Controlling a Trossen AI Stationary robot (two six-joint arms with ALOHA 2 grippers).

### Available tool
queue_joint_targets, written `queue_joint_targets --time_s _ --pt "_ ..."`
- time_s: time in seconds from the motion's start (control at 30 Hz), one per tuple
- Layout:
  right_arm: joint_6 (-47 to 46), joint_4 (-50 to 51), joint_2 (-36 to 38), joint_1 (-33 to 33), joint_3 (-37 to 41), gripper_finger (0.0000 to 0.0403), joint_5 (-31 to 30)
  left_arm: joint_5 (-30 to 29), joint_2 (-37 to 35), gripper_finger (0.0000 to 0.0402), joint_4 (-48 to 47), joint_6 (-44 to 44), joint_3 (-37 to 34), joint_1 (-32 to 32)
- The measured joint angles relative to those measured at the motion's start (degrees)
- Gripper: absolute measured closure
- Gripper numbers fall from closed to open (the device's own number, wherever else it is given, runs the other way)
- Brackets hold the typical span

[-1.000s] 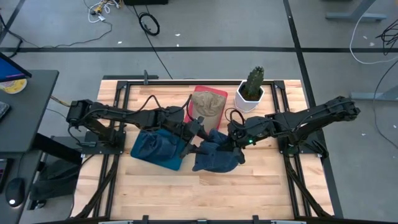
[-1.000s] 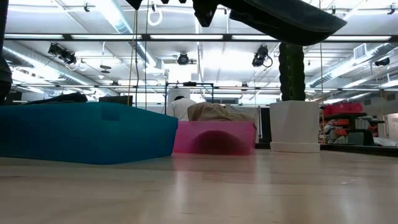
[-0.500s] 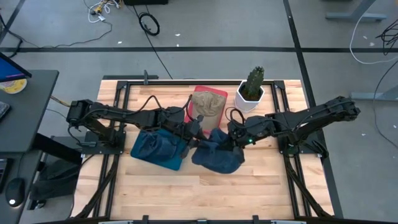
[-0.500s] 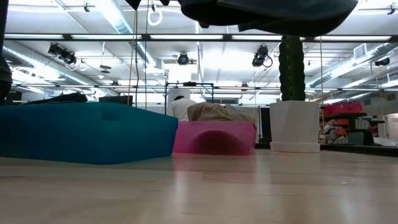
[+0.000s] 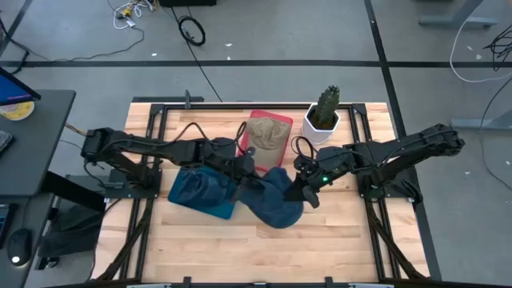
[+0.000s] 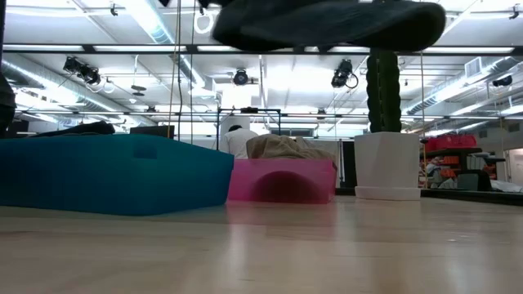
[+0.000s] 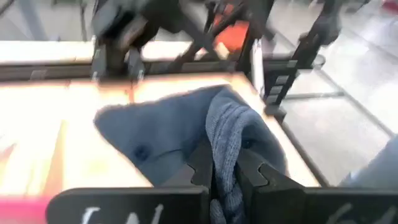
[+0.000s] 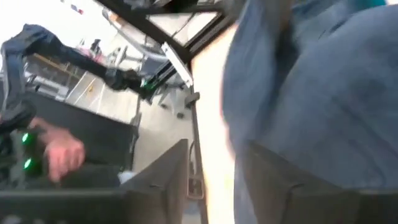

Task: Pick & Place hat
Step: Put the blue cap into the blue bin

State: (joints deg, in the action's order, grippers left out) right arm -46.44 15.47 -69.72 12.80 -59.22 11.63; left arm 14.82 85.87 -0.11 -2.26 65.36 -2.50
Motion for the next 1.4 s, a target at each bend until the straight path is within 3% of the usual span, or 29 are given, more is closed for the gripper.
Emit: queue_joint_targets --time_s 0.17,0.33,0.73,1.0,1.17,1.4 --pt "-1.17 1.8 0.81 0.07 0.0 0.0202 2.26 -5.24 -3.76 0.0377 -8.53 -0.19 0.0 0.04" --pt "-1.34 5.24 1.28 0.07 0.0 0.0181 2.62 -11.34 -8.89 0.0377 -21.35 -2.3 0.0 -0.91" --pt "-0.89 7.47 1.32 0.04 0.0 0.0189 2.41 -24.81 -19.38 0.0377 -44.28 -13.72 0.02 -10.66" --pt "-0.52 7.58 1.3 0.04 0.0 0.0193 2.31 -32.41 -21.17 0.0377 -56.96 -19.66 0.0 -14.22" --pt "-0.28 7.8 1.26 0.03 0.0 0.0193 0.8 -32.39 -21.08 0.0377 -56.3 -19.69 -2.24 -15.3" --pt "-0.3 7.8 1.26 0.02 0.0 0.0193 0.77 -32.04 -21.06 0.0377 -46.55 -19.64 -5.53 -17.0"
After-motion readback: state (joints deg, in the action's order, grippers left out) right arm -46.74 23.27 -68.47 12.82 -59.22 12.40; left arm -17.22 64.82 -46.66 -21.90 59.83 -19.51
